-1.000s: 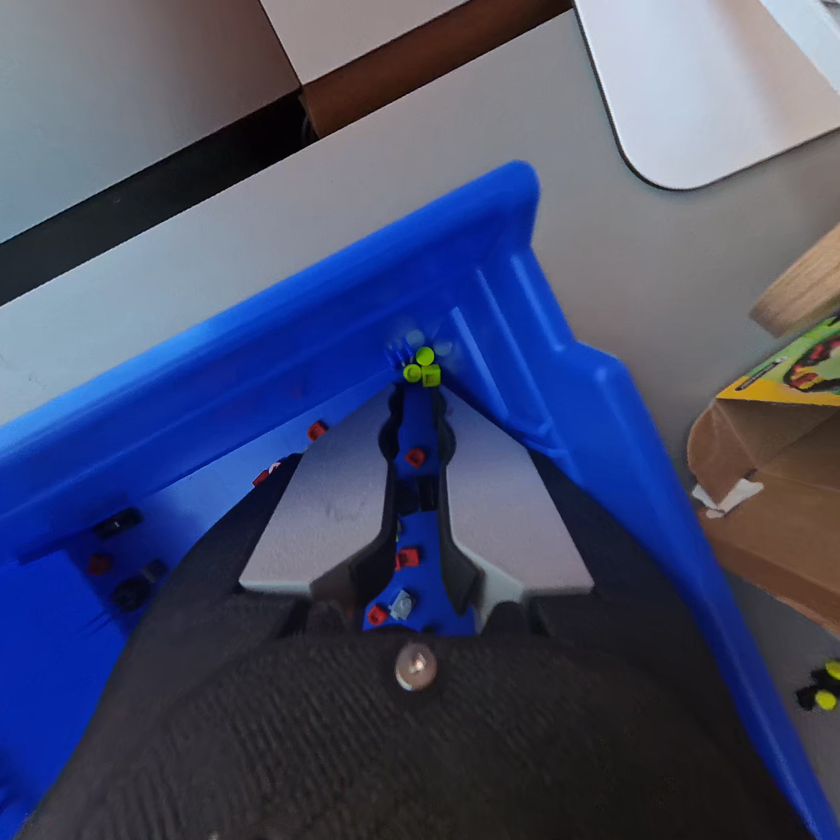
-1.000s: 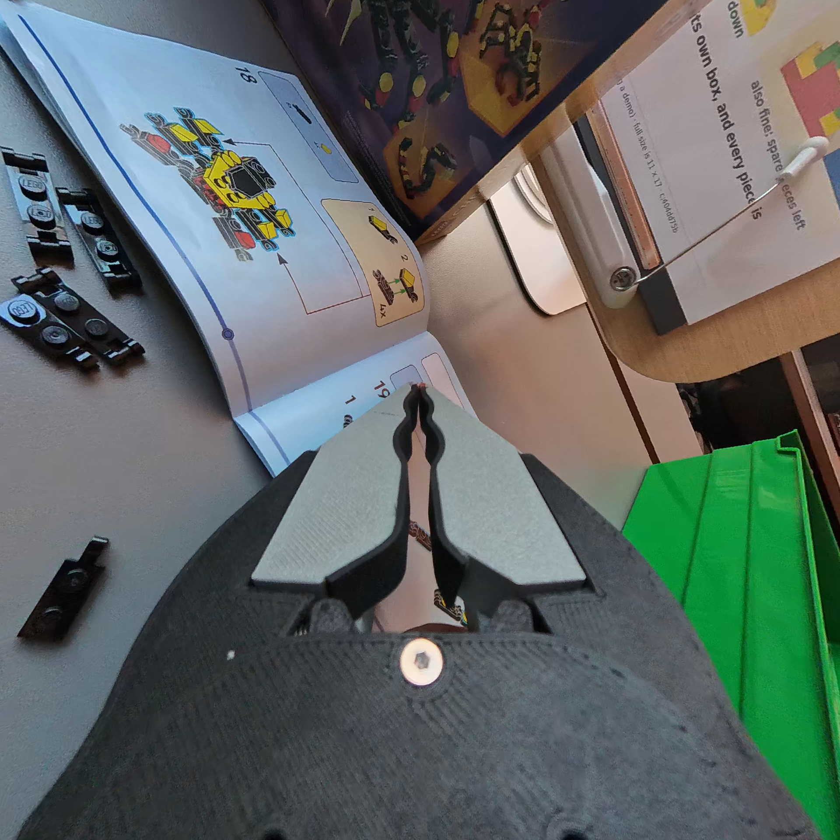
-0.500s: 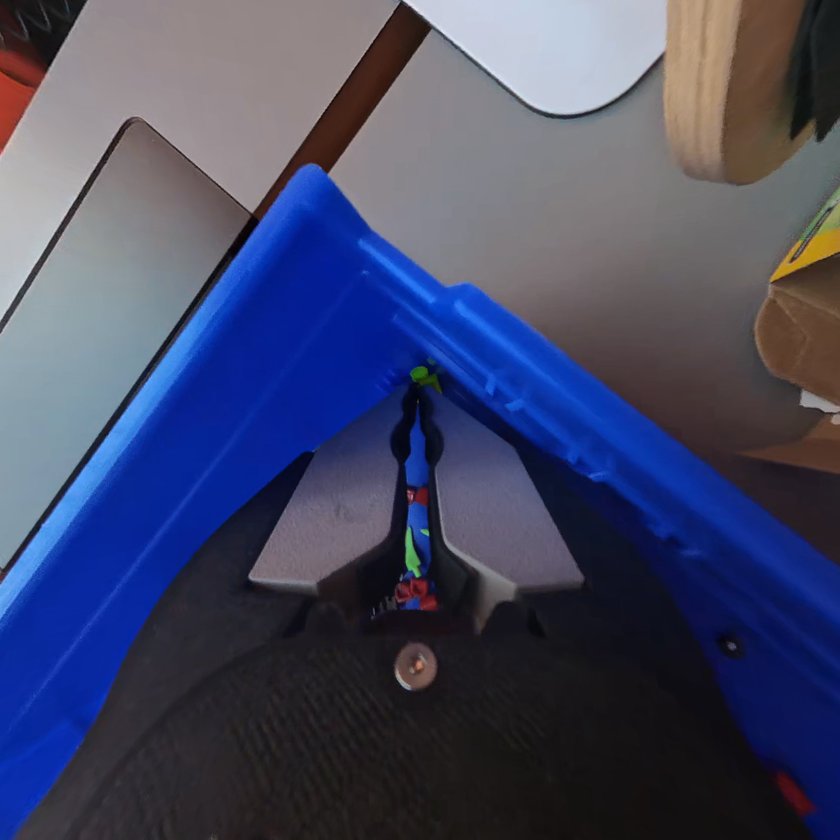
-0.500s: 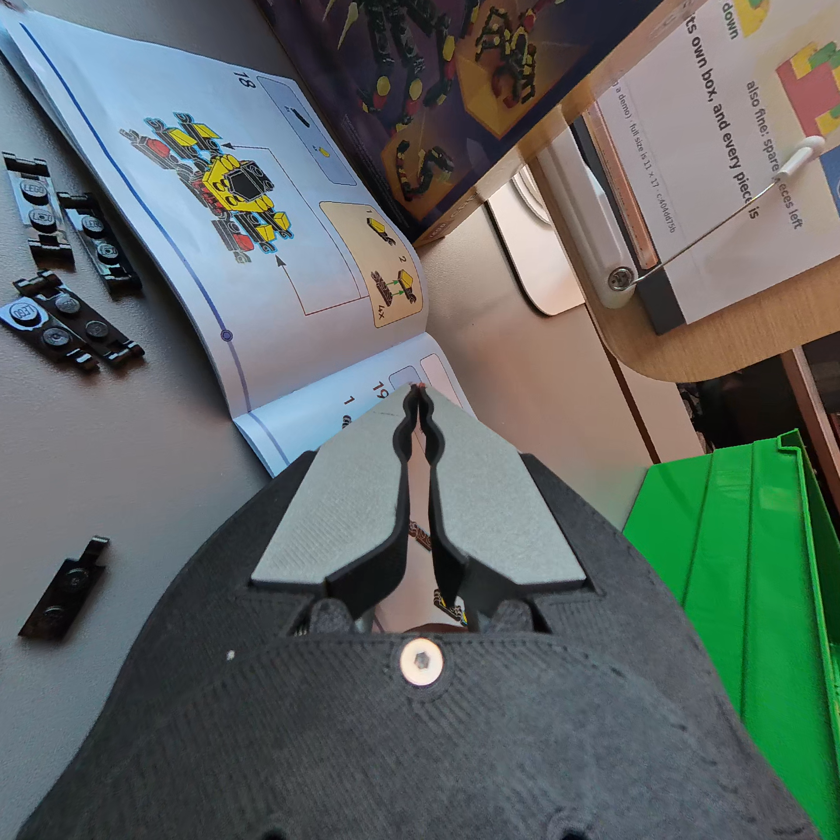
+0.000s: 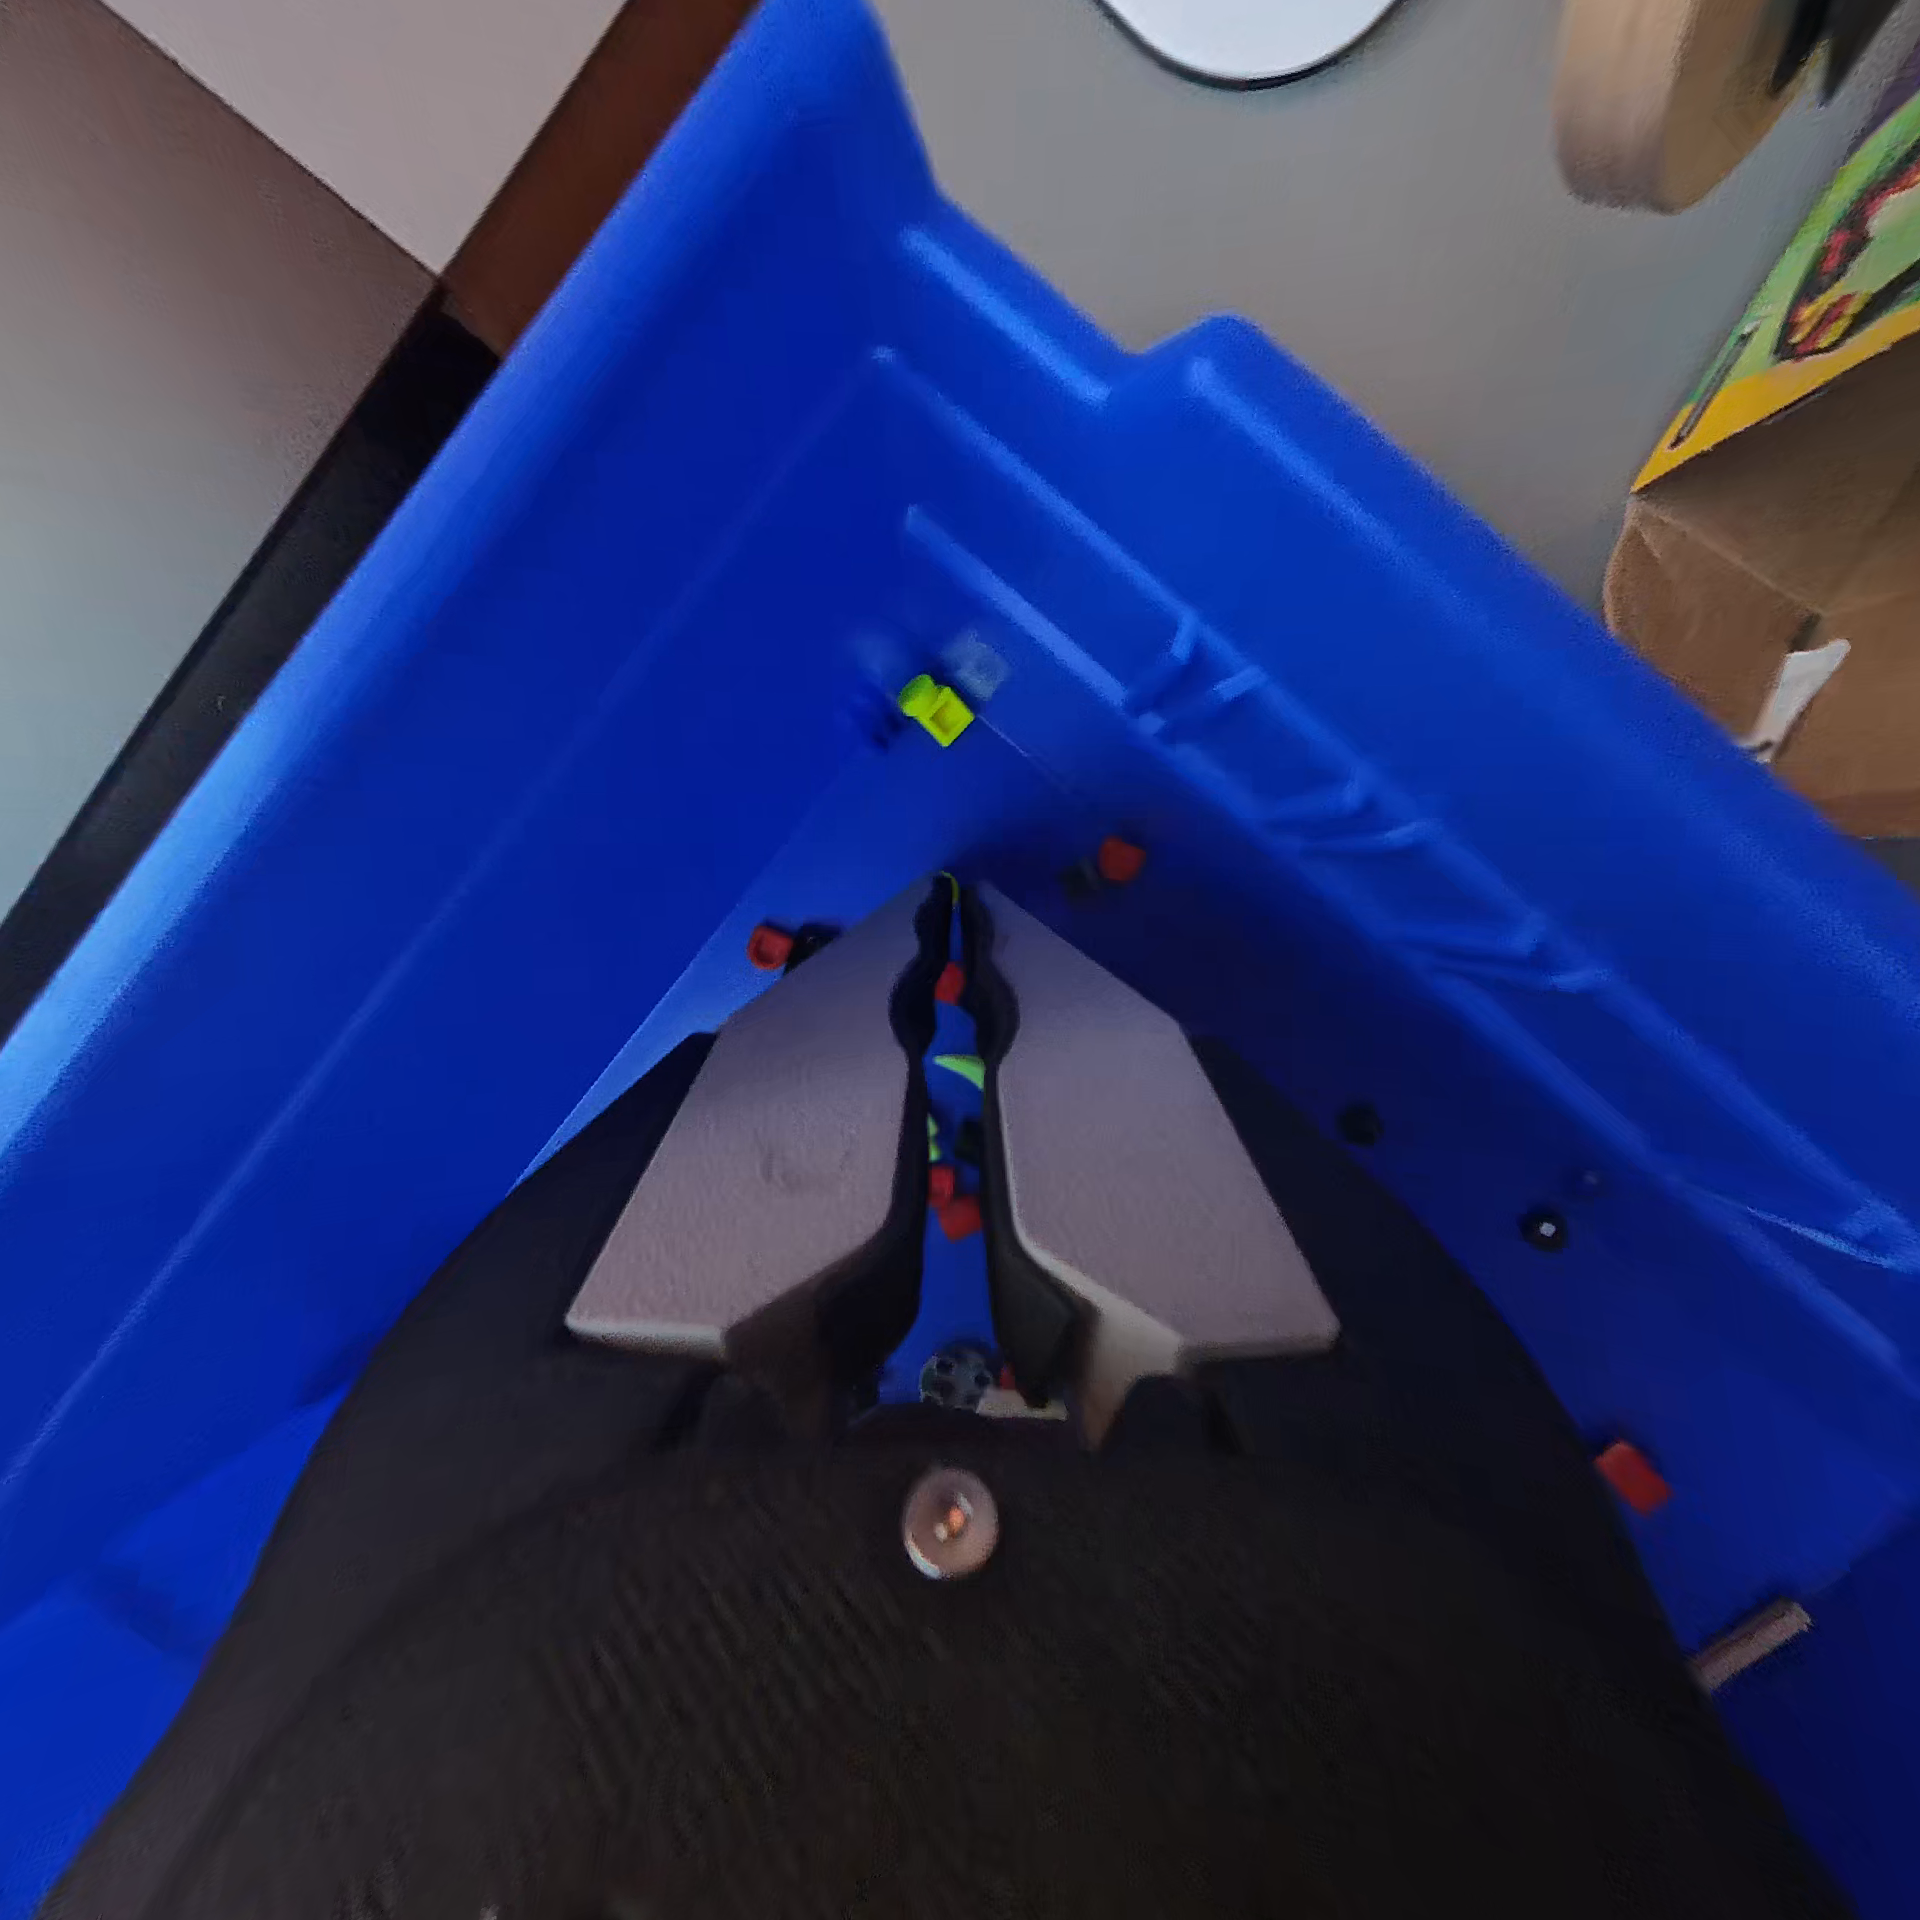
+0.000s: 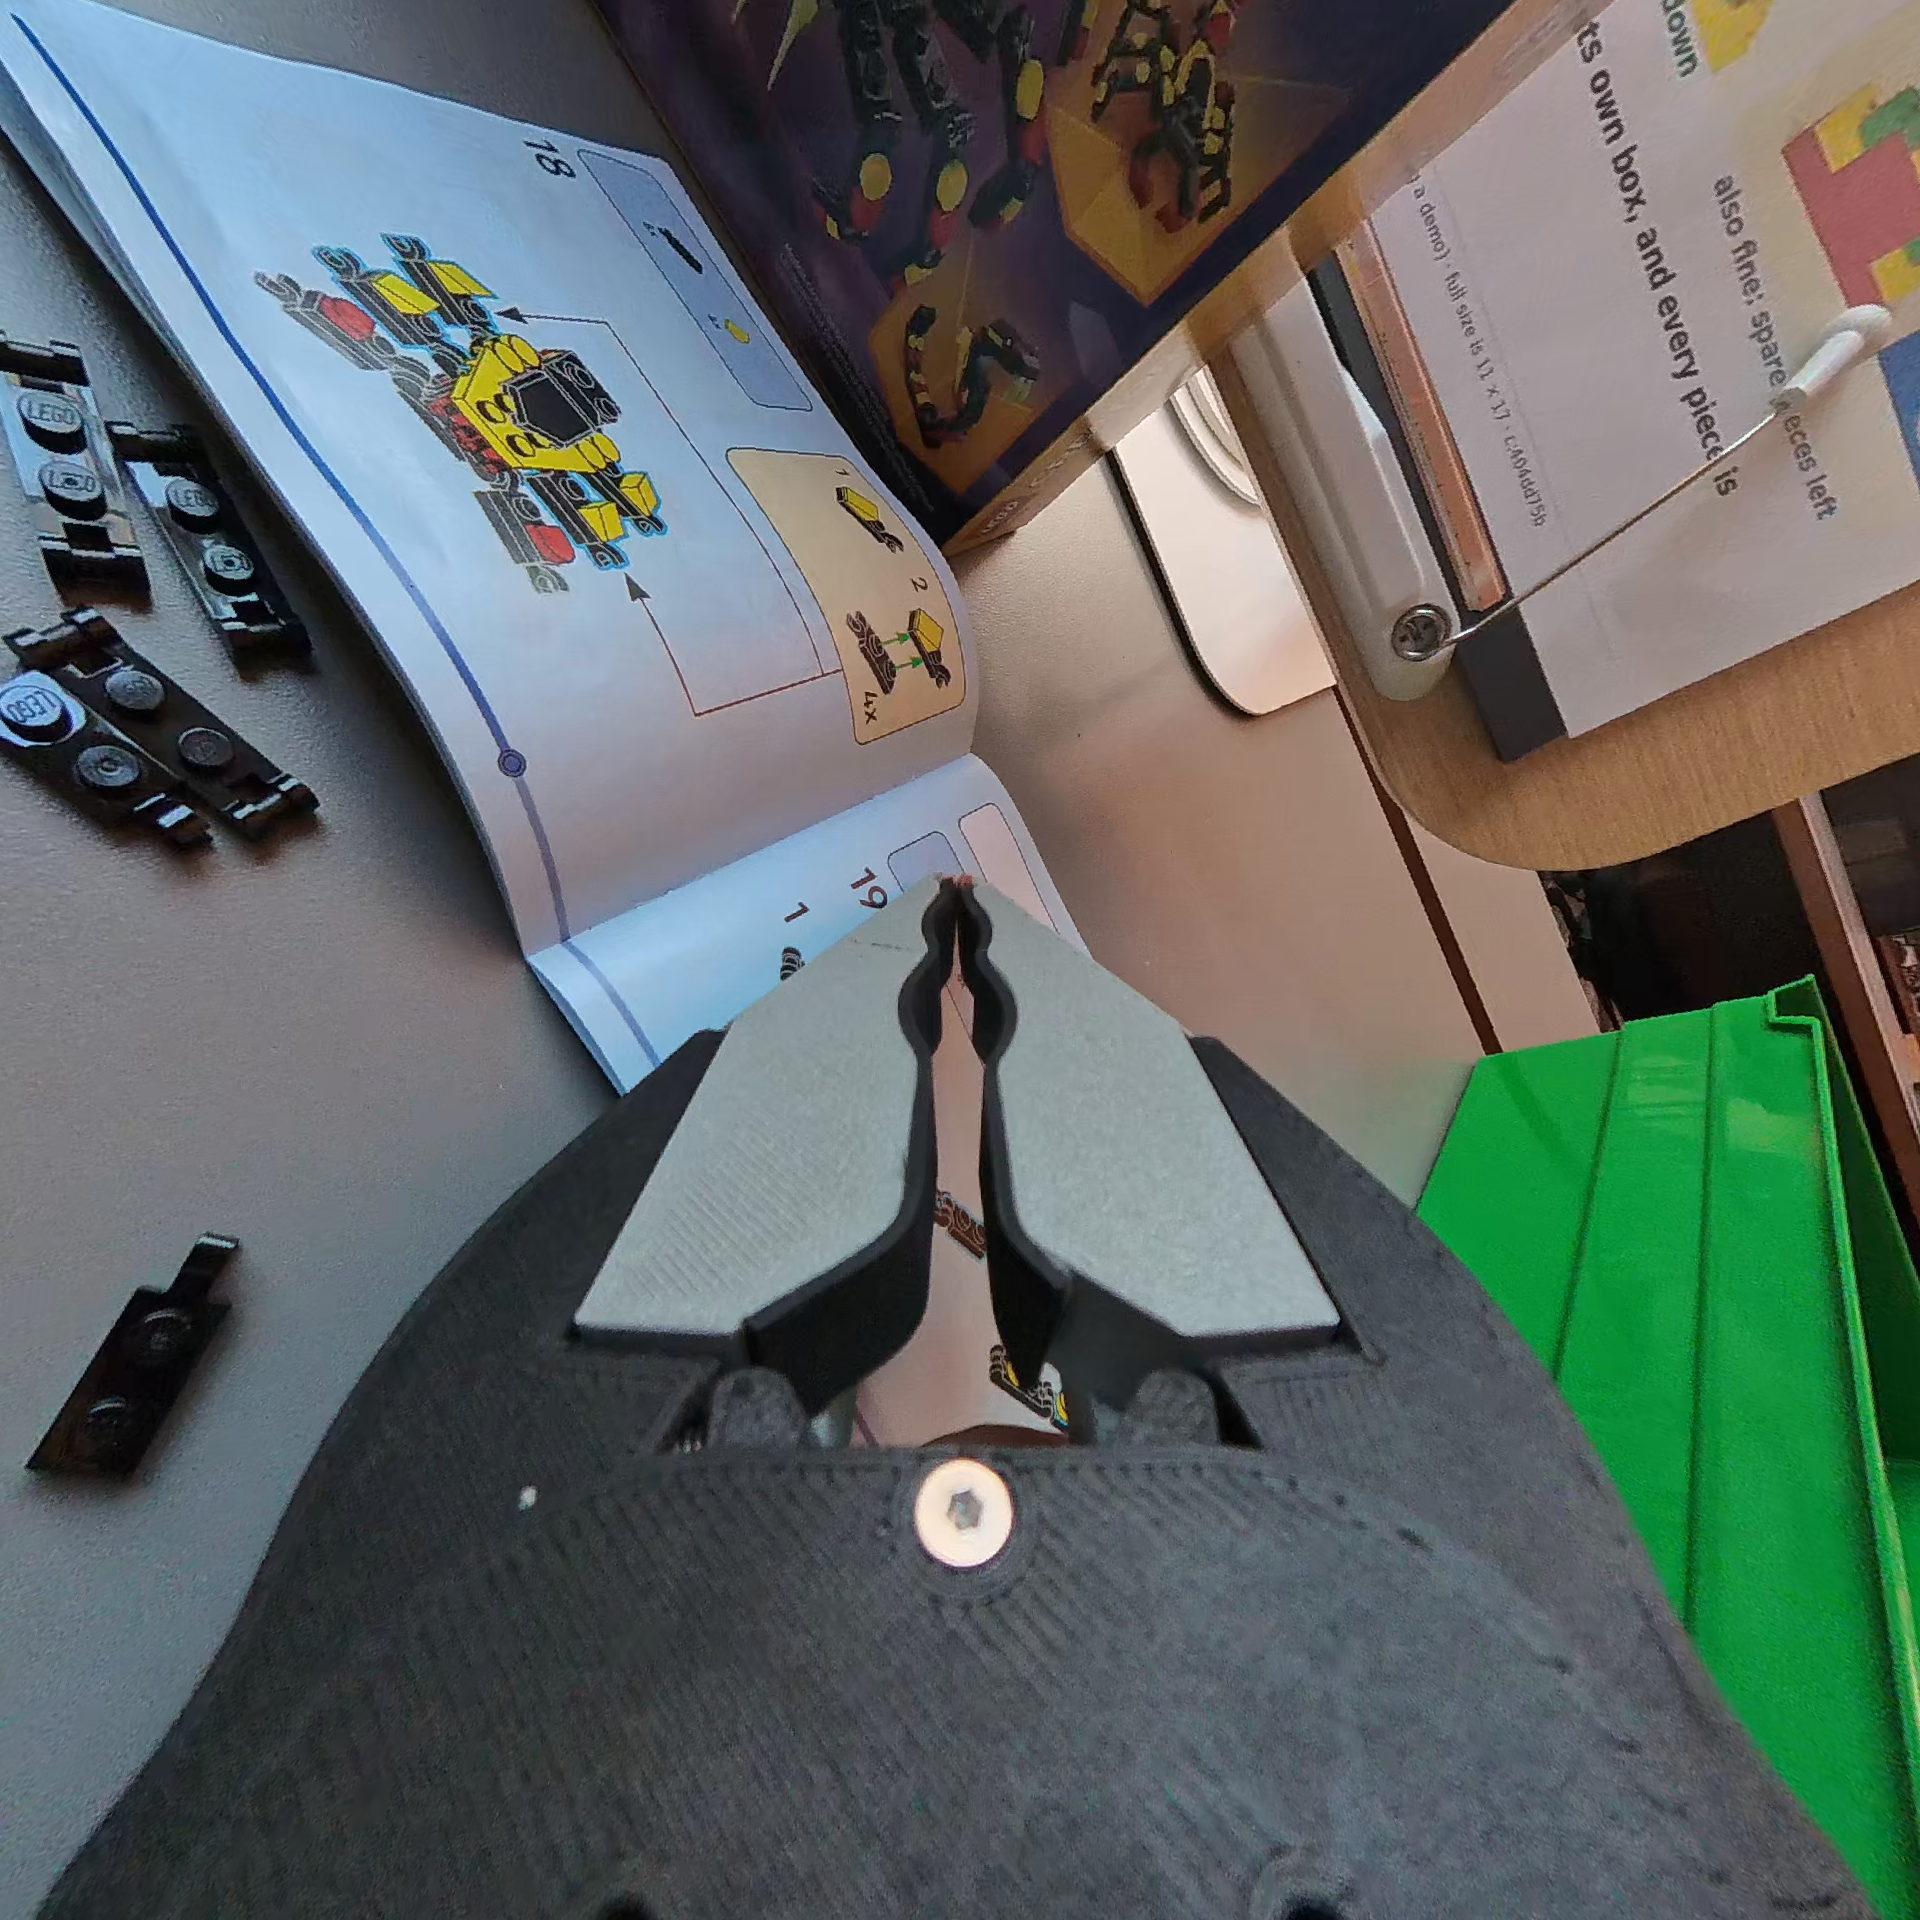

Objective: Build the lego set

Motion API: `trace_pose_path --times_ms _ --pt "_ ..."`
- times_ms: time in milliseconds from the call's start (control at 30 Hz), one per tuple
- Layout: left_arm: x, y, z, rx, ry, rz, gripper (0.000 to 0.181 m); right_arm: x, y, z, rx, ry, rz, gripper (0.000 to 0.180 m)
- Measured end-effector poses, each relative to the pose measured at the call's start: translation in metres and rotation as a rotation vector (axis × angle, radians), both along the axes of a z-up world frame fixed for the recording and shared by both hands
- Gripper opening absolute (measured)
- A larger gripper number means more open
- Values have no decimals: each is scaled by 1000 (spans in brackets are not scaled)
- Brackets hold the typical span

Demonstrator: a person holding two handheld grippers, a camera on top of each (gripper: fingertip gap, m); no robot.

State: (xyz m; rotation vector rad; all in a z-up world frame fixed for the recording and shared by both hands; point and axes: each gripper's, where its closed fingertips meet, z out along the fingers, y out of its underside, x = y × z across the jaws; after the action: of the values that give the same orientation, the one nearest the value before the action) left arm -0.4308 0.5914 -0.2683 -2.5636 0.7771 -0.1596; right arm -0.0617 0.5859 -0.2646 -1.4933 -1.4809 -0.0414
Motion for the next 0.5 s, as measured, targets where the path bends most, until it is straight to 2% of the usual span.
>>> trace_pose_path --times_ms 200,367,500 --pt "4 0 11 -4 -50 23 12 0 0 0 -4 0 2 0" --pt "-8 -1 7 -24 71 64 24 0 -1 0 -5 7 7 0" --pt "-8 -3 3 -63 54 110 20 0 -1 1 -6 8 11 0"
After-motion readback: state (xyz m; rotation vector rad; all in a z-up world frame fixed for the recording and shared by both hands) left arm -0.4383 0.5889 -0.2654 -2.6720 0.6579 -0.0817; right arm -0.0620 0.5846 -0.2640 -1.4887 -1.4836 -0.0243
